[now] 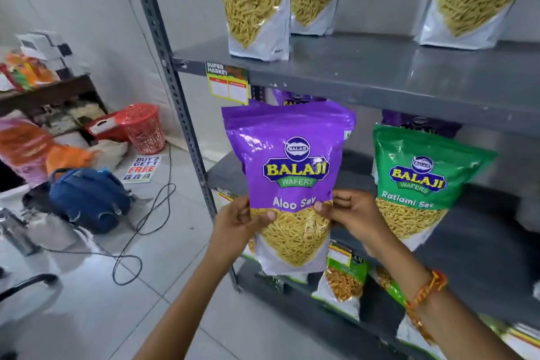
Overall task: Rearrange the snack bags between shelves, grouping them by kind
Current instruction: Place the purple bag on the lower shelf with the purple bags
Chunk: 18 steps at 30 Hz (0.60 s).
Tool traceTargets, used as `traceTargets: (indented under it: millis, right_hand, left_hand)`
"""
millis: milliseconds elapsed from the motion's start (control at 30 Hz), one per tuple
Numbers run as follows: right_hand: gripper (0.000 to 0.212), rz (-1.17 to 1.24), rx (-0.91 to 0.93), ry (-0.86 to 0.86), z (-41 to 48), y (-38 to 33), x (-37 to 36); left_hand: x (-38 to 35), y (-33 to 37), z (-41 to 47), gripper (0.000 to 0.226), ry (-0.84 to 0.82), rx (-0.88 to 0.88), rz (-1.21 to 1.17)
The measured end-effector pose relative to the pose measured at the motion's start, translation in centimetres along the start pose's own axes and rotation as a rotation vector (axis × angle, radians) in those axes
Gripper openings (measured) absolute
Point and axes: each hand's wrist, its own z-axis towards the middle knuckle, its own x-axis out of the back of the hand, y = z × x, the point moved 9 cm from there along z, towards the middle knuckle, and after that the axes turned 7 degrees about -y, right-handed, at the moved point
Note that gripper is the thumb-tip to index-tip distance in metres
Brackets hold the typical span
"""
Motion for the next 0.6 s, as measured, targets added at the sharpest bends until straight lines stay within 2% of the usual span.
traceTargets:
  millis: [200, 333, 467, 600]
  right_hand:
    - [0.022, 0.027, -0.135, 0.157, 3.3, 5.0, 4.2]
    - [0.017, 0.159, -0.205, 0.277, 5.4, 7.7, 6.5]
    - [0.016, 0.239, -0.226, 0.335, 7.5, 9.1, 7.9]
    - [0.025, 0.254, -0.236, 0.354, 8.9, 10.6, 8.0]
  left_hand:
    - [-2.7, -4.4, 5.8, 0.028, -0.053, 0.061, 0.057]
    - [-4.1, -7.4, 10.9, 0.039, -0.114, 0.101, 0.147]
    - [-4.8, -7.9, 14.0, 0.024, -0.122, 0.093, 0.17]
    - [-5.1, -8.7, 14.9, 0.028, -0.117, 0.1, 0.169]
